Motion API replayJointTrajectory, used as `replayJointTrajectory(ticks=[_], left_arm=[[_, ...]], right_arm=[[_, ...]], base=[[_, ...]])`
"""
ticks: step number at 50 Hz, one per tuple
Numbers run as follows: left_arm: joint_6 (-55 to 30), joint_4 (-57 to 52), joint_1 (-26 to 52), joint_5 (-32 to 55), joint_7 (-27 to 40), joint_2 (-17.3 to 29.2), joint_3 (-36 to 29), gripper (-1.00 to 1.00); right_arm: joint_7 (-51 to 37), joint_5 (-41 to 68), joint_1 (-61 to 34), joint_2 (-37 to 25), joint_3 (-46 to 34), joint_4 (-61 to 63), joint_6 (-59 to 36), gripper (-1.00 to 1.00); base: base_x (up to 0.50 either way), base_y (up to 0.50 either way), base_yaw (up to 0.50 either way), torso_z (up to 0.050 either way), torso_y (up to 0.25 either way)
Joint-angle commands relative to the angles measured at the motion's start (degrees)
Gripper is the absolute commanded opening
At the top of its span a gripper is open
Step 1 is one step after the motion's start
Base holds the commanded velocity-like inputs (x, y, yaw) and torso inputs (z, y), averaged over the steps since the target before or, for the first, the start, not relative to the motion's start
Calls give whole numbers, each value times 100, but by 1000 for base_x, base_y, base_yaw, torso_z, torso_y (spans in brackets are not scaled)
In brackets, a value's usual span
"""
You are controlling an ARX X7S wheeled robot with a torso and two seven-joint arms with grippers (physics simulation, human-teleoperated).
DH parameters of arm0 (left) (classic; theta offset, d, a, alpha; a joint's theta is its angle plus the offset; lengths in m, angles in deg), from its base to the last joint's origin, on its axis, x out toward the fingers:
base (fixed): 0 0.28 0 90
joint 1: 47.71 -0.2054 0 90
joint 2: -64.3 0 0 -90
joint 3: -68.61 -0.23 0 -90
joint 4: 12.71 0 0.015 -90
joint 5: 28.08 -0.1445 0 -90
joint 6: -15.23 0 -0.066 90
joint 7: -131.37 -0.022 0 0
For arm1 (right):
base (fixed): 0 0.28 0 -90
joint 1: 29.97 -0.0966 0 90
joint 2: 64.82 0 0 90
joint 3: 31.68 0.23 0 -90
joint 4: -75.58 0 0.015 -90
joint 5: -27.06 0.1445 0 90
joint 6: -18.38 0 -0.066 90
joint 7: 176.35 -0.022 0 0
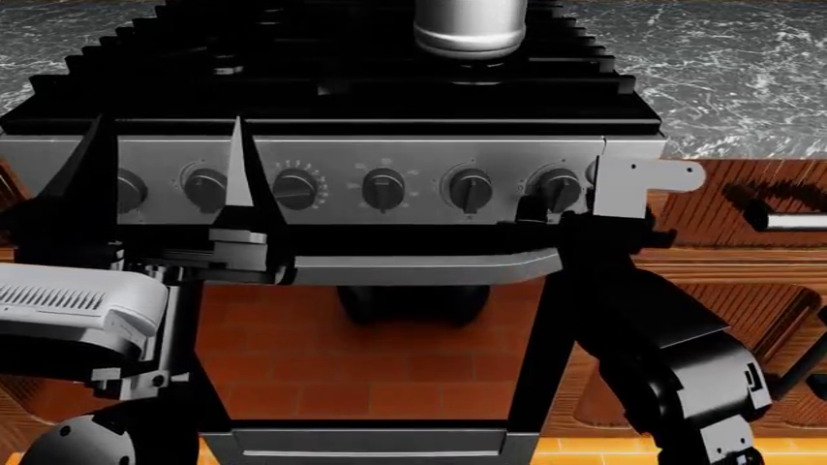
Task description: Pick the kettle from the counter and place it on a stove burner. Then turn the burner on.
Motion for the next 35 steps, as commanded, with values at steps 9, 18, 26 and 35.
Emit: replayJointTrajectory(ticks=[9,18,26,35], left_arm=[[4,0,5,34,28,30,-30,100],[-8,-24,14,68,48,51,-28,100],[0,-17,18,88,53,62,-38,100],[3,-31,17,123,67,77,-38,100]], right_arm=[[-30,39,-12,-10,-3,-56,17,-100],[-40,61,-49,-24,-14,-66,-5,-100],[51,-5,-296,-159,-311,-101,-338,-100],[449,-102,-898,-279,-1063,-455,-1068,-100]], base=[[0,0,0,0,0],[0,0,0,0,0],[0,0,0,0,0],[14,0,5,0,0]])
